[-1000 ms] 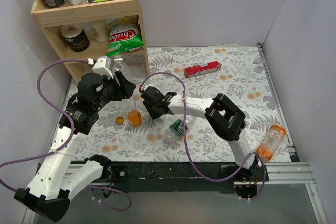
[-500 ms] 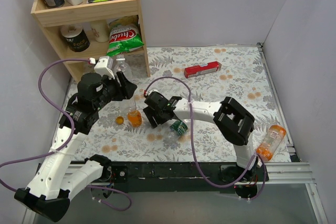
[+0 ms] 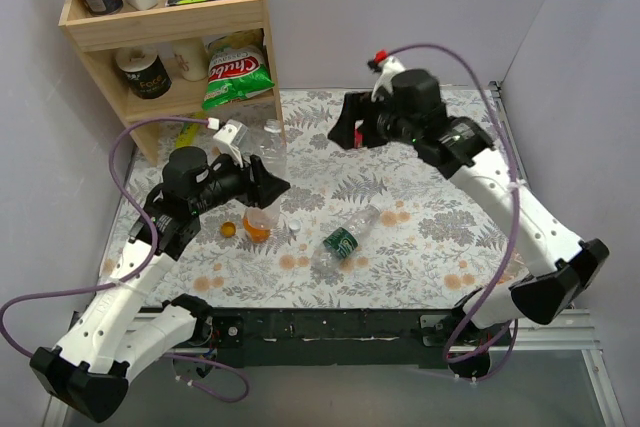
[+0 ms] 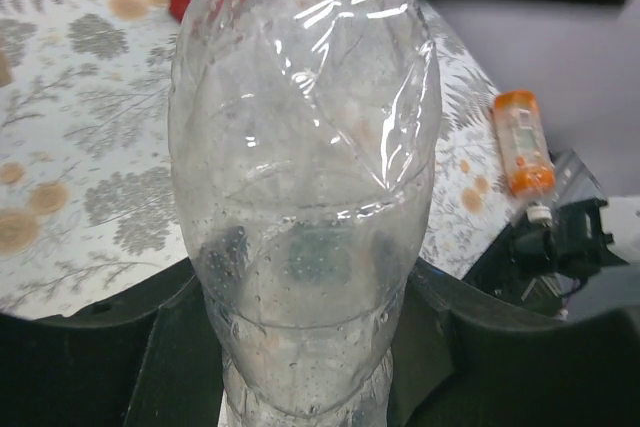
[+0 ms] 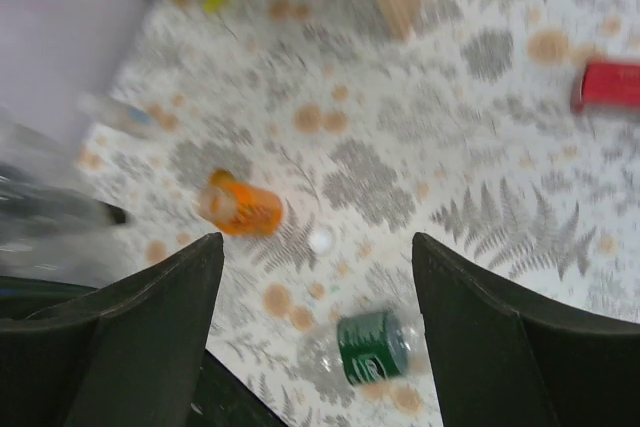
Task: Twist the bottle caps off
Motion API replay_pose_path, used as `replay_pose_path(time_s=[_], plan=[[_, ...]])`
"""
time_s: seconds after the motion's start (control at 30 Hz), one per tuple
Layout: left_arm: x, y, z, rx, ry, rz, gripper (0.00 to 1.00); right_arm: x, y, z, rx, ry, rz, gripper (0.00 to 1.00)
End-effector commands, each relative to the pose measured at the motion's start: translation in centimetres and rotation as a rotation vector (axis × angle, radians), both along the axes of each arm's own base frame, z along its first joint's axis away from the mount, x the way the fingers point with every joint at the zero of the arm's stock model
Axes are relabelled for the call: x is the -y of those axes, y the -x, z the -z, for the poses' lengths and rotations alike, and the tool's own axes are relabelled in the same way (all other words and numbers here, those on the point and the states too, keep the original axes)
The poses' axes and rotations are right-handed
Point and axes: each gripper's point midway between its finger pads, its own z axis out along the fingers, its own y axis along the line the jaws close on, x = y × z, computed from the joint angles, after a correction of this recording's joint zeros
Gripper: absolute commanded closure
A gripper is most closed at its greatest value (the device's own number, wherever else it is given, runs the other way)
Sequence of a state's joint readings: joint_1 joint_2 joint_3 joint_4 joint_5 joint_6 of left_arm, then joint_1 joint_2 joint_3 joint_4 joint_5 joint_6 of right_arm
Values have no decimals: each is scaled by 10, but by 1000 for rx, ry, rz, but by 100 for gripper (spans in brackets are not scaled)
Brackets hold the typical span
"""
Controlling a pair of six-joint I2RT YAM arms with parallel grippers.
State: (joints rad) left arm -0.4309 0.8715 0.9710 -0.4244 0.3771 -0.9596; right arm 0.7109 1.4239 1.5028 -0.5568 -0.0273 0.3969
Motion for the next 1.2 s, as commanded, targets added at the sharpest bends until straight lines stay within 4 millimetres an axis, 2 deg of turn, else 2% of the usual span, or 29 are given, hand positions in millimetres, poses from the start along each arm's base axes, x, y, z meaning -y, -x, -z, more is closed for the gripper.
replay_pose_path(time_s=[0.0,0.03,0.13,0.37,0.67,0.8,0.87,0.97,1.0,1.03,1.07,1.13,1.17], plan=[[24,29,-22,117,77,211,84,-9,35,-119,89,-234,-166,18],[27,32,-23,117,84,236,84,-15,43,-138,79,-301,-207,18],[32,37,-22,106,90,273,84,-32,52,-159,72,-419,-295,19],[46,52,-19,81,97,352,84,-56,57,-144,1,-457,-360,23],[65,60,-9,55,72,410,84,-67,68,-126,-39,-445,-390,26],[65,56,-10,56,72,388,85,-70,75,-117,-58,-436,-398,44],[64,52,-14,69,78,356,85,-70,79,-109,-76,-427,-395,47],[64,48,-18,62,93,332,86,-71,85,-101,-90,-426,-391,62],[65,47,-15,49,95,329,86,-71,86,-98,-96,-427,-391,82],[66,47,-17,43,108,327,85,-70,85,-100,-85,-433,-383,94],[66,47,-16,40,114,327,79,-68,86,-101,-75,-436,-375,99],[64,47,-17,43,121,315,59,-64,79,-97,-49,-420,-331,99],[63,47,-17,46,121,305,35,-59,77,-98,-26,-407,-308,99]])
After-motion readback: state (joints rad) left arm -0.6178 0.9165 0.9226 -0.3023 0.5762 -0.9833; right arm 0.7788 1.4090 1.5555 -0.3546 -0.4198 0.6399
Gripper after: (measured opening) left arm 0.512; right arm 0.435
